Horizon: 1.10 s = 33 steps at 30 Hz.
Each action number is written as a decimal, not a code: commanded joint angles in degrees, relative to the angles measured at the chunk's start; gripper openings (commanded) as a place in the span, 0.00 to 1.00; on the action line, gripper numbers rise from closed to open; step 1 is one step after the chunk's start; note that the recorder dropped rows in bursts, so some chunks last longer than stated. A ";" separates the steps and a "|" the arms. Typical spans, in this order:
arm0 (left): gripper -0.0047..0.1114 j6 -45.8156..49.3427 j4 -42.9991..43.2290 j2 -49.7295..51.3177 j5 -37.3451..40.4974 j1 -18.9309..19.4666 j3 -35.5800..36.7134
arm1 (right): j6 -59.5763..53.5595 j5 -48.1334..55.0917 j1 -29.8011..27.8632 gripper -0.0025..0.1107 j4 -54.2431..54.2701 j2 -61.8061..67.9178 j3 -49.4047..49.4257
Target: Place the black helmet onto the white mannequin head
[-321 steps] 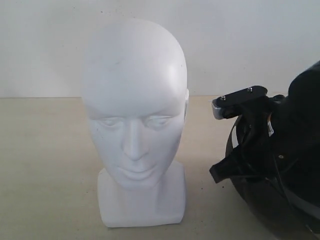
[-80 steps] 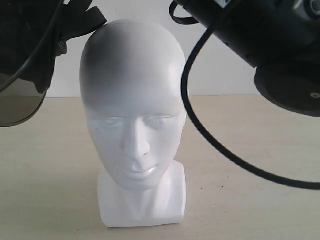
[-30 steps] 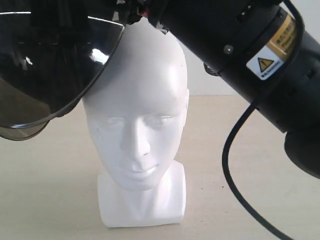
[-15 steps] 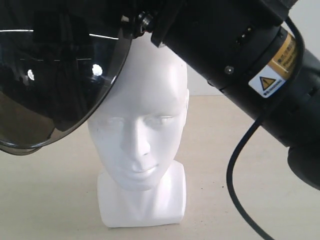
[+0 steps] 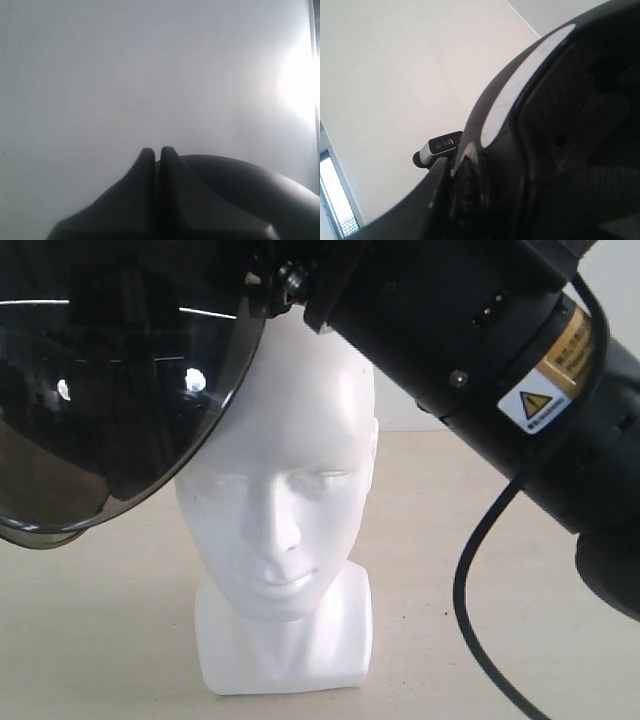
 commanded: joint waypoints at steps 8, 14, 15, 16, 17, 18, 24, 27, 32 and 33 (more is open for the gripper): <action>0.08 -2.96 6.15 1.26 0.06 0.14 -0.32 | -6.74 -1.22 -0.51 0.02 10.06 -2.01 4.20; 0.08 -4.00 7.17 1.74 -0.57 0.14 -0.32 | -11.55 -1.22 -0.51 0.02 10.90 -5.28 5.96; 0.08 -4.23 7.34 1.74 -0.57 0.14 -0.32 | -12.24 -1.22 -0.51 0.02 11.02 -5.97 6.05; 0.08 -4.40 7.97 1.87 -0.57 0.14 -0.32 | -12.77 -1.22 -0.51 0.02 11.47 -6.74 6.19; 0.08 -4.57 8.24 1.87 -0.57 0.14 -0.32 | -13.57 -1.22 -0.51 0.02 12.08 -7.54 6.63; 0.08 -5.34 8.84 1.87 -0.67 0.14 -0.32 | -14.59 -1.22 -0.51 0.02 12.92 -8.30 7.11; 0.08 -6.29 10.97 2.08 -1.06 0.14 -0.32 | -19.04 -1.22 -0.51 0.02 16.78 -11.53 10.34; 0.08 -7.24 12.18 2.90 -2.66 0.14 -0.32 | -19.18 -0.70 -0.51 0.02 17.98 -11.93 11.31; 0.08 -8.68 13.76 5.33 -4.85 0.14 -0.32 | -21.78 0.31 -0.51 0.02 20.09 -11.93 11.78; 0.08 -8.68 13.73 5.84 -5.38 0.14 -0.32 | -22.05 0.16 -0.51 0.02 20.09 -11.93 11.78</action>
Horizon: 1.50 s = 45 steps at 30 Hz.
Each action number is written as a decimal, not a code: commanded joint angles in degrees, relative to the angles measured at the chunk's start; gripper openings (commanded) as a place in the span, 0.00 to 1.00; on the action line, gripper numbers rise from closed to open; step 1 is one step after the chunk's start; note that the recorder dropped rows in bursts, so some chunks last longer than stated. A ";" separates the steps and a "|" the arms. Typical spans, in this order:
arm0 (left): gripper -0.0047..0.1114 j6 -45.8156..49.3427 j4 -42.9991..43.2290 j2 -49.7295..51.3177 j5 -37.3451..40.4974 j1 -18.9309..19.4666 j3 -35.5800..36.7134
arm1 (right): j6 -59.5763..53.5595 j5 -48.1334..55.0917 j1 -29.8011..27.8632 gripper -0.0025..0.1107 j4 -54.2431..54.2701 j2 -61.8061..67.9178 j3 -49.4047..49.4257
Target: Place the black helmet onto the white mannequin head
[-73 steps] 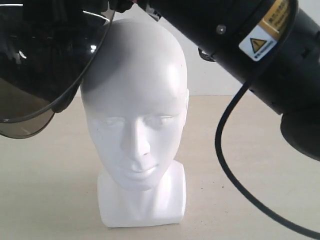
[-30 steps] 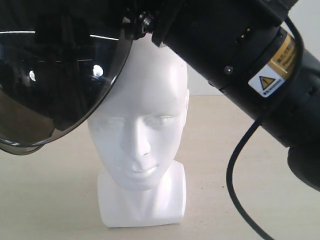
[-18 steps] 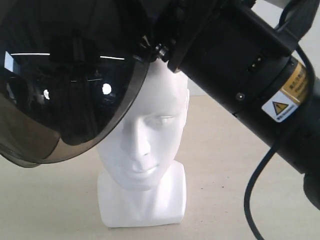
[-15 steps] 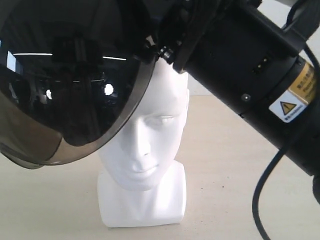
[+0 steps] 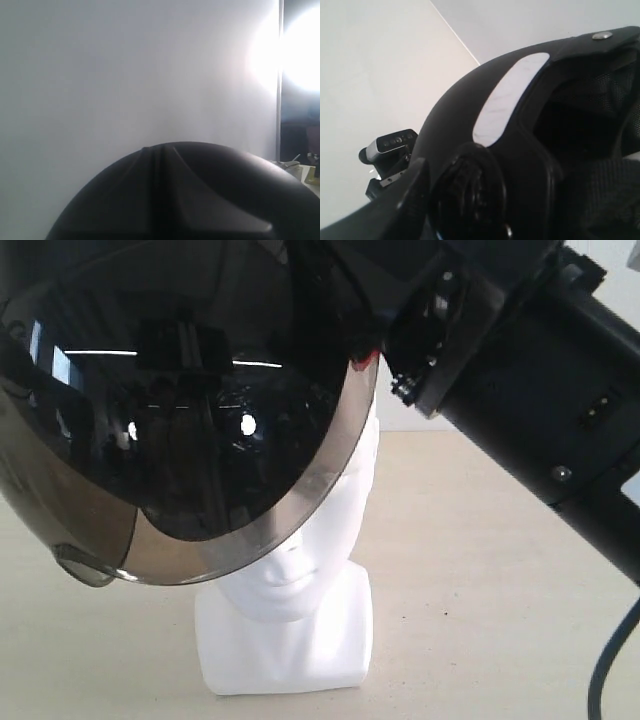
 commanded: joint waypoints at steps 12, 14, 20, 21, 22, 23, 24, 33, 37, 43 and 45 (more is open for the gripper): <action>0.08 -0.63 5.28 5.16 -5.22 0.05 0.24 | -15.02 -0.34 -1.10 0.02 14.33 -2.45 -0.29; 0.08 -0.63 5.52 5.16 -6.72 0.05 0.24 | -16.14 0.32 -1.10 0.02 15.69 -2.45 -0.29; 0.08 -0.29 7.46 5.16 -6.64 0.05 0.24 | -22.26 1.98 -1.10 0.02 21.18 -2.45 -0.29; 0.08 -0.39 8.28 5.16 -6.78 0.05 0.24 | -22.52 2.62 -1.10 0.02 21.42 -2.45 -0.29; 0.08 -0.40 9.34 5.16 -6.78 0.05 0.24 | -22.96 3.51 -1.10 0.02 21.41 -2.45 -0.29; 0.08 -0.40 9.73 5.16 -6.78 -0.22 0.24 | -22.96 4.07 -1.10 0.02 21.09 -2.45 -0.29; 0.08 -0.67 9.73 5.26 -6.78 -0.65 0.24 | -22.96 4.67 -1.10 0.02 20.57 -2.45 -0.29; 0.08 -0.20 10.01 9.56 -6.70 -3.43 0.24 | -23.41 4.80 -1.10 0.02 14.47 -2.45 -0.29; 0.08 -0.20 10.11 10.66 -6.81 -3.43 0.24 | -23.95 5.27 -1.10 0.02 13.42 -2.45 -0.29; 0.08 -0.20 10.58 11.08 -7.28 -3.43 0.24 | -24.53 8.15 -1.10 0.02 13.42 -2.45 -0.29; 0.08 -0.20 10.58 11.19 -7.28 -3.43 0.24 | -24.53 9.15 -1.10 0.02 13.17 -2.45 -0.29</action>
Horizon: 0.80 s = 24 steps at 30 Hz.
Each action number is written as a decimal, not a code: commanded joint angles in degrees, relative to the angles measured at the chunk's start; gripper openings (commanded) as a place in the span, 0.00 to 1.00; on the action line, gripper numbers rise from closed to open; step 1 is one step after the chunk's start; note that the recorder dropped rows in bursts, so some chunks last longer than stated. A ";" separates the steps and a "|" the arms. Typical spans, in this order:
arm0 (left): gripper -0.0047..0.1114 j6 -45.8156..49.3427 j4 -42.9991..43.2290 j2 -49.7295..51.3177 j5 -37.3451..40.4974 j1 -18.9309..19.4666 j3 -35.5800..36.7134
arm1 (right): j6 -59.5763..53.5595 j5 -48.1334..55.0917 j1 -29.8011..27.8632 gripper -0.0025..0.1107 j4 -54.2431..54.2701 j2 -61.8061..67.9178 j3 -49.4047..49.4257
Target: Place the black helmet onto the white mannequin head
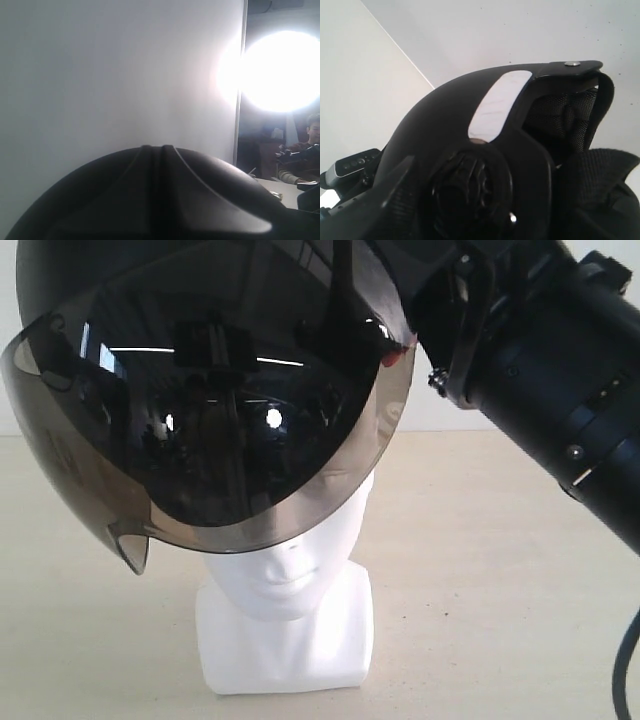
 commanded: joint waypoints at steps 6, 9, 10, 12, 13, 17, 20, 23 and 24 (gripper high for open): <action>0.08 -0.17 12.90 2.50 1.54 -1.67 1.38 | -14.24 1.46 -1.89 0.02 -1.53 -0.58 -0.46; 0.08 -0.17 13.02 2.49 1.54 -1.67 1.38 | -14.24 1.46 -1.89 0.02 -1.53 -0.58 -0.46; 0.08 -0.17 13.31 2.49 1.54 -1.67 1.38 | -14.23 1.46 -1.89 0.02 -1.43 -0.58 -0.46; 0.08 -0.17 13.73 2.49 1.54 -1.67 1.38 | -14.23 1.58 -1.89 0.02 -1.19 -0.58 -0.46; 0.08 -0.17 14.03 2.49 1.54 -1.67 1.38 | -14.13 1.58 -1.89 0.02 -1.20 -0.58 -0.46; 0.08 -0.17 14.03 2.49 1.54 -1.67 1.38 | -12.24 3.85 -1.89 0.02 -1.20 -0.58 -0.46; 0.08 -0.17 14.03 2.49 1.54 -1.67 1.38 | -11.67 6.07 -1.89 0.02 -1.20 -0.58 -0.46; 0.08 -0.17 14.03 2.49 1.54 -1.67 1.38 | -11.43 6.52 -1.89 0.02 -1.20 -0.58 -0.46; 0.08 -0.17 13.90 2.49 1.54 -1.67 1.38 | -10.90 6.52 -1.89 0.02 -1.20 -0.58 -0.46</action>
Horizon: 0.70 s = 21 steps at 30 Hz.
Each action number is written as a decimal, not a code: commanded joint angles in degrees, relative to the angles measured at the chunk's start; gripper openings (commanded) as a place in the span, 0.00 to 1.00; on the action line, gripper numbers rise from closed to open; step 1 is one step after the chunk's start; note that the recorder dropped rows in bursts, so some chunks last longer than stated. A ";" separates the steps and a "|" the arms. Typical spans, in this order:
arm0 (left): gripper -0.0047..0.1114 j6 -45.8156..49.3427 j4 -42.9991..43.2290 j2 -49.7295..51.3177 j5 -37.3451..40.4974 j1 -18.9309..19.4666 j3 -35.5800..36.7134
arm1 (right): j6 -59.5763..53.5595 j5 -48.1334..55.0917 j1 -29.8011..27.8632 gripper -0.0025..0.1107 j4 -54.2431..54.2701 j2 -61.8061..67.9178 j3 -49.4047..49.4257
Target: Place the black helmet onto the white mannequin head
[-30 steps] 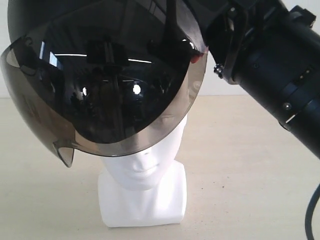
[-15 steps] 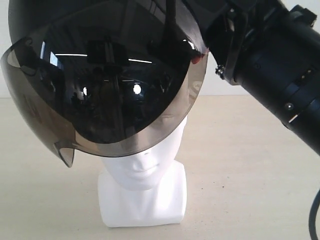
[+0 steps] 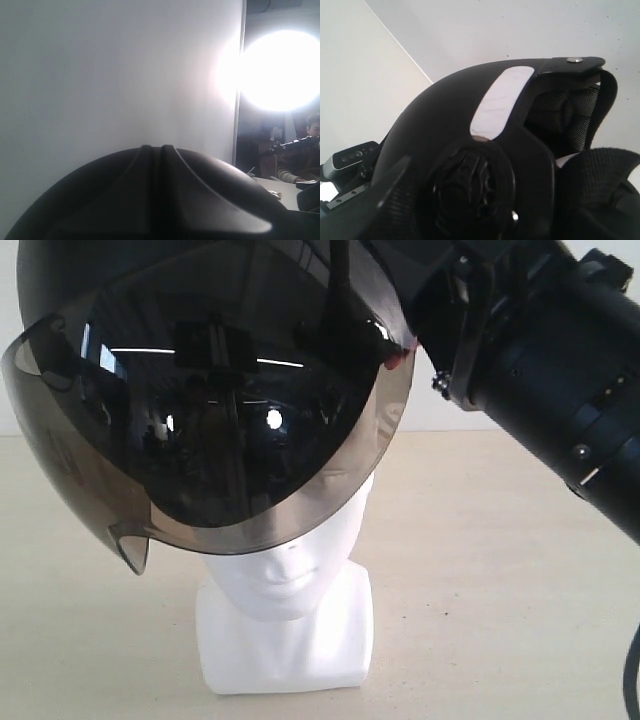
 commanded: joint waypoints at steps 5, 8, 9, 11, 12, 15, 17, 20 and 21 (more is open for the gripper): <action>0.08 1.74 13.55 2.22 2.51 -3.23 1.34 | -9.31 3.30 -1.76 0.02 -0.60 0.26 -0.34; 0.08 2.75 13.55 2.22 2.82 -4.64 1.34 | -9.31 3.01 -1.76 0.02 -0.60 0.26 -0.34; 0.08 2.75 13.55 2.22 3.21 -5.00 1.34 | -9.31 3.01 -1.76 0.02 -0.60 0.26 -0.34; 0.08 2.75 13.55 2.22 3.78 -5.51 1.34 | -9.31 2.89 -1.76 0.02 -0.60 0.16 -0.34; 0.08 2.86 13.67 2.22 4.01 -5.54 1.34 | -9.31 2.89 -1.76 0.02 -0.60 0.16 -0.34; 0.08 2.79 14.02 2.22 4.01 -5.67 1.34 | -9.22 0.85 -1.76 0.02 -1.32 0.16 -0.34; 0.08 2.60 14.00 2.22 4.01 -5.67 1.34 | -9.22 -0.02 -1.76 0.02 -1.78 0.16 -0.34; 0.08 2.17 14.44 2.22 3.89 -5.67 1.34 | -8.76 -0.15 -1.76 0.02 -1.78 0.16 -0.34; 0.08 2.17 14.77 2.22 3.89 -5.67 1.34 | -8.76 -0.37 -1.76 0.02 -1.78 0.16 -0.34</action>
